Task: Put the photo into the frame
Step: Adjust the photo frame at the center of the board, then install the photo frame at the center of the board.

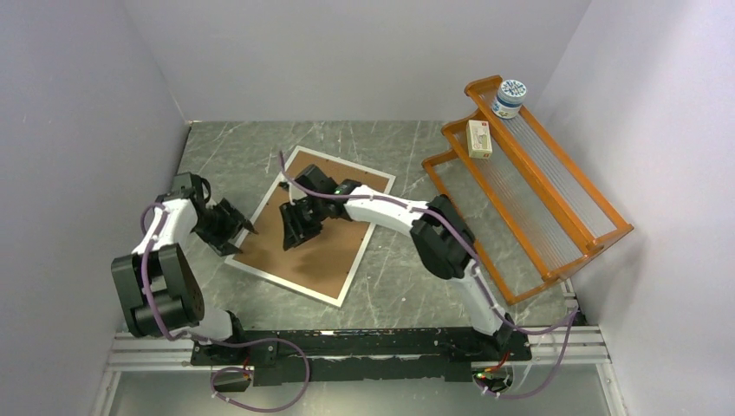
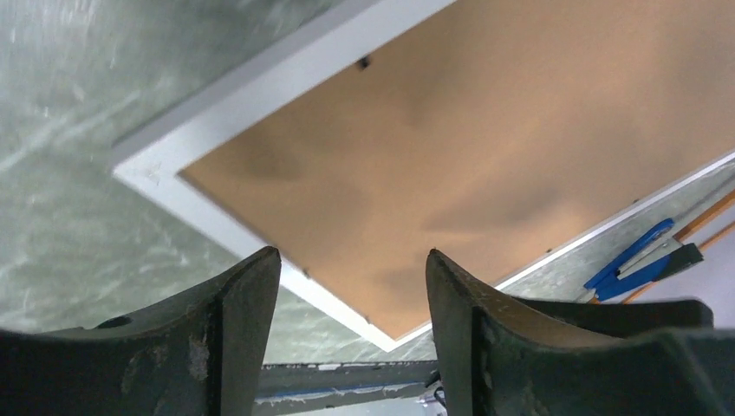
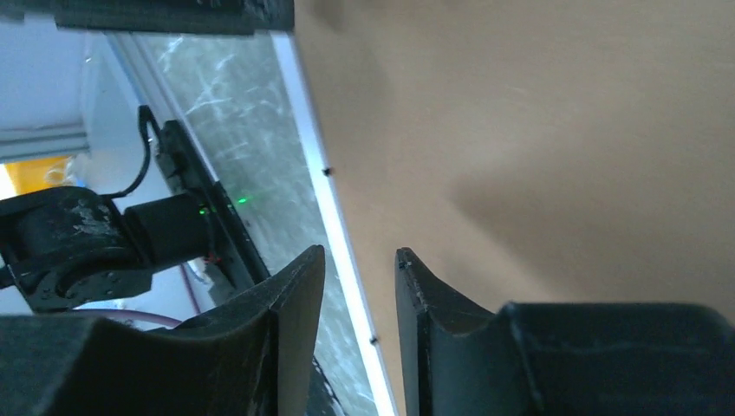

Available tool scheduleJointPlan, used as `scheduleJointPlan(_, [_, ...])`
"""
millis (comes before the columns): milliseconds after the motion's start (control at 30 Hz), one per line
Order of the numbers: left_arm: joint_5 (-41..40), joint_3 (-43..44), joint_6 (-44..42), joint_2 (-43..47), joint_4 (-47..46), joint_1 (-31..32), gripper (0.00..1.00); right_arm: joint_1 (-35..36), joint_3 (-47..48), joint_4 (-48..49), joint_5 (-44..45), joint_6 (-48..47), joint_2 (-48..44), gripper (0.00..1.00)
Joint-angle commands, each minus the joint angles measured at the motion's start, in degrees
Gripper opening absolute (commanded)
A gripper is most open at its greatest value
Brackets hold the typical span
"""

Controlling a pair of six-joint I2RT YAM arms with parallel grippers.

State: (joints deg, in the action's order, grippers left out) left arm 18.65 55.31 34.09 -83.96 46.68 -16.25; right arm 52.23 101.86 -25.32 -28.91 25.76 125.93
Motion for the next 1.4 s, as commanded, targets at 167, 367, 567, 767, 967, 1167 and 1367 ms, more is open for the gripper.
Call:
scheduleJointPlan(167, [-1.3,-6.9,5.2,8.1,0.7,0.1,0.31,4.4,11.4,7.4,-17.9,6.5,9.9,0.26])
scheduleJointPlan(367, [1.5,-9.6,5.0,3.3,-3.6,0.1,0.03,4.7,13.6,9.1,-22.4,8.8,13.7,0.23])
scheduleJointPlan(567, [0.8,-11.3,5.3,1.8,-3.8,0.0,0.02,4.8,16.6,6.6,-23.4,8.8,17.2,0.24])
scheduleJointPlan(767, [-0.2,-12.0,5.8,0.3,-3.0,0.1,0.03,4.8,18.1,6.9,-23.7,10.1,19.8,0.24])
scheduleJointPlan(967, [-1.2,-12.7,5.7,-2.2,-2.8,0.0,0.03,4.7,18.6,7.3,-22.3,10.8,21.1,0.24])
scheduleJointPlan(1167, [-2.8,-12.5,5.6,-3.5,-1.8,0.0,0.03,3.1,16.8,6.3,-17.7,10.6,21.7,0.24])
scheduleJointPlan(1367, [-3.6,-12.2,5.2,-4.4,-1.5,0.0,0.03,0.5,17.6,1.5,-13.7,8.1,23.7,0.24])
